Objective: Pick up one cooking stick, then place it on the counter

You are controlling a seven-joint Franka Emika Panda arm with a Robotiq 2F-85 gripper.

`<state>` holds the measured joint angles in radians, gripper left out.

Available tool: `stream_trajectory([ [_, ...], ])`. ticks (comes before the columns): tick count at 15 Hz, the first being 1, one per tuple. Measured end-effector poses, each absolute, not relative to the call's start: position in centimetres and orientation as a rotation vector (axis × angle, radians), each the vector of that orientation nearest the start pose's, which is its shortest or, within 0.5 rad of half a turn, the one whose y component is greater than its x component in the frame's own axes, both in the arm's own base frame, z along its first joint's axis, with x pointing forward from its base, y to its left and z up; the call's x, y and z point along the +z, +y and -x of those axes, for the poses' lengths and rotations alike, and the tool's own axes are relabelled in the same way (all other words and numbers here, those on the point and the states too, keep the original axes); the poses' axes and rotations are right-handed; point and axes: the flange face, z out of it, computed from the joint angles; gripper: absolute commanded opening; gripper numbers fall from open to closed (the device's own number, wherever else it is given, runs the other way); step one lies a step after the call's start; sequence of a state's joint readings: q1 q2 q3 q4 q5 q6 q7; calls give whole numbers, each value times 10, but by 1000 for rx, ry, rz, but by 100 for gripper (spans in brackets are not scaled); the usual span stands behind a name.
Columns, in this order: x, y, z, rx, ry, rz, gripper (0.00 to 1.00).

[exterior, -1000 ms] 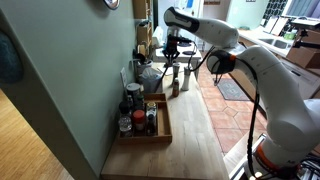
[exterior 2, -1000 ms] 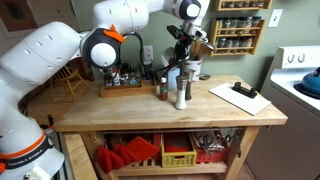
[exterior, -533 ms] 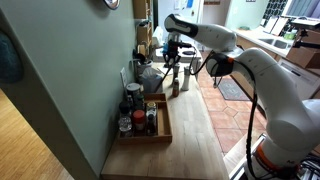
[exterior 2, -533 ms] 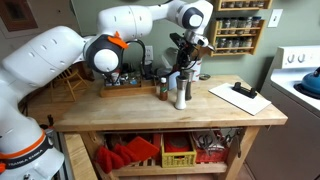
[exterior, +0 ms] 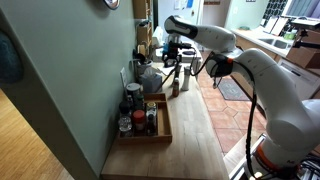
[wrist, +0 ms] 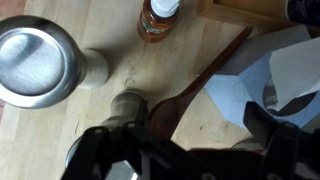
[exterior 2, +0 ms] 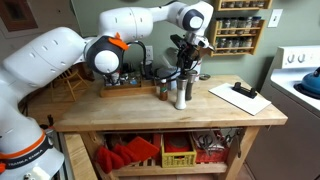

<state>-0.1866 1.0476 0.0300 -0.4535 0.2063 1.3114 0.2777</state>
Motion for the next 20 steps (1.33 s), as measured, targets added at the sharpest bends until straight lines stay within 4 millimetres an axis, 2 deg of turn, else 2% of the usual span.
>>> stream_trajectory([
  [5,423,-107,-749,272,591,2860,100],
  [9,445,-108,-745,238,597,2890,100],
  [12,473,-110,-740,187,678,2921,100],
  [16,523,-112,-728,84,857,2954,100],
  [20,571,-103,-715,-26,838,2998,100],
])
